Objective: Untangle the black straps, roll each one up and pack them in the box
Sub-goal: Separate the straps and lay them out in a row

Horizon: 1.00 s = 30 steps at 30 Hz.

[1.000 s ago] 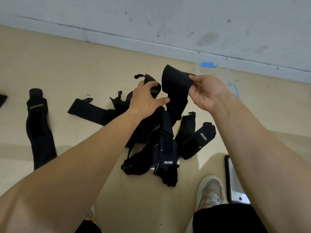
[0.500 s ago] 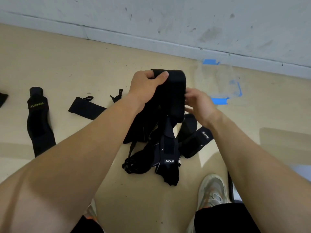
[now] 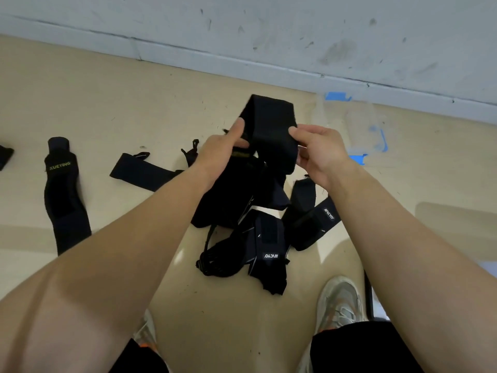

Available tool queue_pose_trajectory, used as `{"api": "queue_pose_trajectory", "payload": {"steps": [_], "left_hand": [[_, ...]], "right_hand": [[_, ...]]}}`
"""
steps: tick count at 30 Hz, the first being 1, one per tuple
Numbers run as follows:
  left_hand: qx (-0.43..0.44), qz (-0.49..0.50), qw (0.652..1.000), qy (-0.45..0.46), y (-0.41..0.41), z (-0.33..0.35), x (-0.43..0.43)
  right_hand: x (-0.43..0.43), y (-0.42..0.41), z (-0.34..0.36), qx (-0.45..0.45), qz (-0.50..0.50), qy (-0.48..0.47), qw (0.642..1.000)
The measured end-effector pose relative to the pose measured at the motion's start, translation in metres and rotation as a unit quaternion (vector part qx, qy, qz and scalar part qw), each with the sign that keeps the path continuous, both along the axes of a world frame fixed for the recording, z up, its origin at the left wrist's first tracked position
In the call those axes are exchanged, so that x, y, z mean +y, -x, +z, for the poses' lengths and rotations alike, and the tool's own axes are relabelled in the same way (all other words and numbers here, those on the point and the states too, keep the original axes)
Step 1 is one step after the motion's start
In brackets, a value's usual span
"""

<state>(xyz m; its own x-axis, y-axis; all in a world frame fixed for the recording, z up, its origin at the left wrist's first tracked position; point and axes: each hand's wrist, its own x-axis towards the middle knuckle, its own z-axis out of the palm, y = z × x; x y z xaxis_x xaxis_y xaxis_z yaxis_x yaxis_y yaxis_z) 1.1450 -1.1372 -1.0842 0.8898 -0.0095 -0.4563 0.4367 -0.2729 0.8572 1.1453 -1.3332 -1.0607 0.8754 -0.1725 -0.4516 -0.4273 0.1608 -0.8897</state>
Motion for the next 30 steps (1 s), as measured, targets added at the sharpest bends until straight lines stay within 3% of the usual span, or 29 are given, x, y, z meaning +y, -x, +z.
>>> {"api": "queue_pose_trajectory", "payload": {"steps": [3, 6, 12, 14, 16, 18, 23, 25, 26, 28, 30], "left_hand": [[-0.004, -0.079, 0.997, 0.022, 0.013, -0.004, -0.009], [-0.052, -0.094, 0.994, 0.011, 0.016, -0.011, -0.021], [-0.145, -0.094, 0.945, -0.279, 0.010, -0.013, -0.034], [-0.180, -0.084, 0.936, -0.290, 0.007, -0.014, -0.034], [-0.197, -0.091, 0.932, -0.290, 0.005, -0.015, -0.030], [-0.198, -0.097, 0.930, -0.295, 0.002, -0.013, -0.023], [-0.175, -0.128, 0.930, -0.298, -0.007, -0.010, -0.008], [-0.171, -0.146, 0.927, -0.300, -0.010, -0.010, -0.003], [-0.170, -0.153, 0.926, -0.300, -0.011, -0.010, -0.002], [-0.167, -0.161, 0.926, -0.297, -0.013, -0.011, -0.001], [-0.165, -0.163, 0.930, -0.286, -0.014, -0.011, -0.001]], "right_hand": [[0.004, -0.003, 0.002, 0.019, -0.083, -0.080, 0.993], [0.008, -0.004, 0.003, 0.034, -0.085, -0.089, 0.992], [0.016, -0.004, 0.020, 0.071, -0.068, -0.144, 0.985], [0.020, -0.004, 0.023, 0.054, -0.023, -0.078, 0.995], [0.017, -0.007, 0.022, 0.003, 0.044, 0.136, 0.990], [0.009, -0.009, 0.018, -0.046, 0.104, 0.343, 0.932], [-0.005, -0.009, 0.011, -0.075, 0.213, 0.545, 0.807], [-0.008, -0.010, 0.007, -0.072, 0.256, 0.594, 0.759], [-0.010, -0.010, 0.005, -0.072, 0.271, 0.594, 0.755], [-0.013, -0.010, 0.003, -0.074, 0.282, 0.564, 0.772], [-0.015, -0.007, 0.003, -0.064, 0.264, 0.500, 0.822]]}}
